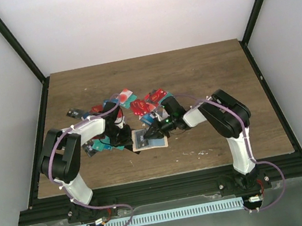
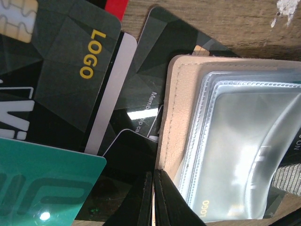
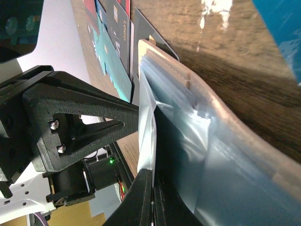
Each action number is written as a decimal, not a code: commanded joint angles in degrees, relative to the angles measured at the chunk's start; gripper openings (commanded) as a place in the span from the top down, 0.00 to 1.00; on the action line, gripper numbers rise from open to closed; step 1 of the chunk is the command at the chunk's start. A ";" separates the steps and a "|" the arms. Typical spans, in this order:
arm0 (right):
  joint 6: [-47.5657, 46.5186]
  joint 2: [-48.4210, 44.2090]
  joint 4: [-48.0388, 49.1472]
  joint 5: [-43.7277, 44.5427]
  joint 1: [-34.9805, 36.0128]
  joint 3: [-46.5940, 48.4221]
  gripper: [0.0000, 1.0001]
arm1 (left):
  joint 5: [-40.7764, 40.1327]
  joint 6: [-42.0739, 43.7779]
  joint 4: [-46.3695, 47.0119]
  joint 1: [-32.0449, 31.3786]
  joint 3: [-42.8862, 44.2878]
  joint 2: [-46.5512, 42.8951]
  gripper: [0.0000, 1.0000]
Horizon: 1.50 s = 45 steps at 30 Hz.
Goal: Put the credit cards into the card holder
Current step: Insert the credit card into the card holder.
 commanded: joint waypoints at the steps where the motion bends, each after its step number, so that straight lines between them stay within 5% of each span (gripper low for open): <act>1: -1.07 1.43 -2.14 -2.04 1.58 1.43 0.99 | -0.40 0.34 0.37 -0.38 -0.11 2.13 0.94; 7: -4.52 -0.28 -9.79 -0.33 1.66 3.72 0.93 | -0.74 0.16 0.30 -0.35 -0.20 1.77 0.94; 24: -14.08 -5.75 -30.59 6.10 0.86 9.19 0.53 | -1.73 -1.02 0.70 -0.38 -0.38 1.32 0.94; 45: -13.99 -1.44 -31.18 3.59 2.94 14.58 0.53 | -1.15 -3.11 1.88 -0.43 -0.75 0.17 0.94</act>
